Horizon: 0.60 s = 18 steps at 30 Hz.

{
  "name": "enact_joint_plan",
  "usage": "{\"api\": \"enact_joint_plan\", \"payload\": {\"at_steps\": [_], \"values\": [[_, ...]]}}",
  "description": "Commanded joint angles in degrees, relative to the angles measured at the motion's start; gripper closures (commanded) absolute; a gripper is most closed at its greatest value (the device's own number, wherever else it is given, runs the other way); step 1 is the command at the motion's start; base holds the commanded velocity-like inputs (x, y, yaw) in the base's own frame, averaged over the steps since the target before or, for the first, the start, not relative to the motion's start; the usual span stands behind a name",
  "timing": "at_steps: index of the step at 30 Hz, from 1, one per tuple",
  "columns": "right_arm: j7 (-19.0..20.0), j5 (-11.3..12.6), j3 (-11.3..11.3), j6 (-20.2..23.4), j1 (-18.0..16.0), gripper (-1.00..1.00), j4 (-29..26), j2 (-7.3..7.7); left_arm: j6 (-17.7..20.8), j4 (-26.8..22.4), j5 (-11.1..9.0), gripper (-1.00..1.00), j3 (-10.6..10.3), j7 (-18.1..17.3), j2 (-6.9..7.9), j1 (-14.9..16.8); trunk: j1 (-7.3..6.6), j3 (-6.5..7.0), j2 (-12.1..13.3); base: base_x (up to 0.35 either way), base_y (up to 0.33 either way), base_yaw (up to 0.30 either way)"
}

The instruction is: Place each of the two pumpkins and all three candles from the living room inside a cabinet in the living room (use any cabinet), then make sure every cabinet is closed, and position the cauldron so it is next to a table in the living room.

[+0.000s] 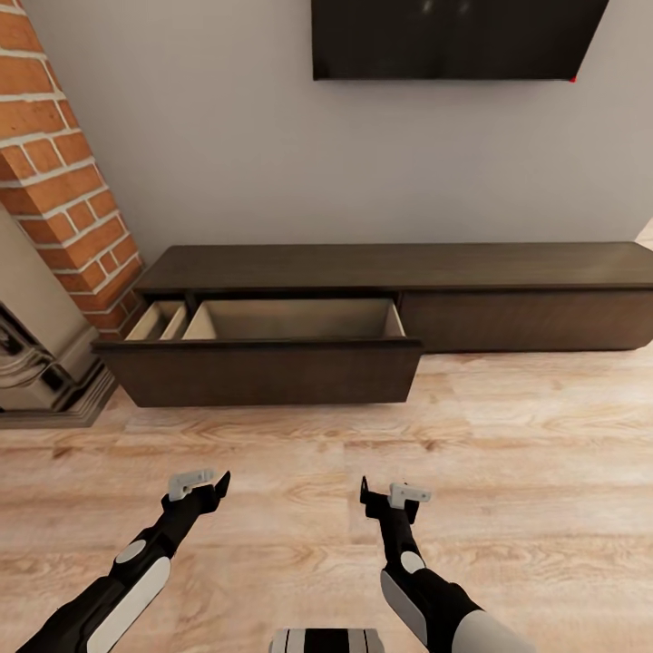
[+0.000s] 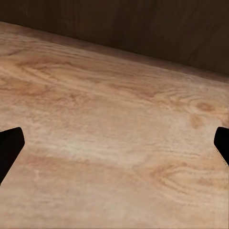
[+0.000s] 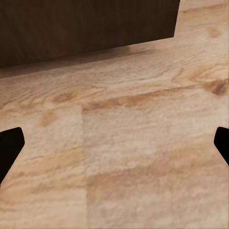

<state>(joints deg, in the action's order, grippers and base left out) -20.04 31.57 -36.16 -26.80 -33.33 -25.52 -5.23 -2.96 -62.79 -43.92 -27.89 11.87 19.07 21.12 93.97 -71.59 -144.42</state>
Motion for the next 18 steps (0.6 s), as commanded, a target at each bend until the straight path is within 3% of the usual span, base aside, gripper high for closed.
{"api": "enact_joint_plan", "payload": {"at_steps": [1,4,8,10,18], "values": [[-0.32,0.42,-0.49,-0.24,-0.07,-1.0,0.02,0.0,-0.3,-0.05,-0.55,-1.0,-0.32,0.44,0.09,0.06,0.02,-0.05,-0.02,0.313,0.0,0.0],[0.64,0.39,-0.53,-0.11,-0.07,-1.0,0.0,-0.08,-0.3,-0.05,-0.56,-1.0,-0.39,0.44,0.09,0.06,0.02,-0.05,-0.02,0.326,0.0,0.0],[8.29,0.51,-0.51,0.26,-0.07,-1.0,0.22,-0.21,-0.32,-0.26,-0.55,-1.0,-0.56,0.44,0.09,0.06,0.02,-0.05,-0.02,0.223,0.0,0.0],[10.18,0.78,-0.32,0.59,-0.07,-1.0,0.42,-0.14,-0.29,-0.38,-0.58,-1.0,-0.59,0.44,0.09,0.06,0.02,-0.05,-0.02,0.065,0.0,0.0],[11.54,0.53,-0.22,5.32,-0.07,-1.0,0.03,-0.08,0.07,-0.51,-0.58,-1.0,-0.29,0.44,0.09,0.06,0.02,-0.05,-0.02,0.022,0.0,0.0]]}}
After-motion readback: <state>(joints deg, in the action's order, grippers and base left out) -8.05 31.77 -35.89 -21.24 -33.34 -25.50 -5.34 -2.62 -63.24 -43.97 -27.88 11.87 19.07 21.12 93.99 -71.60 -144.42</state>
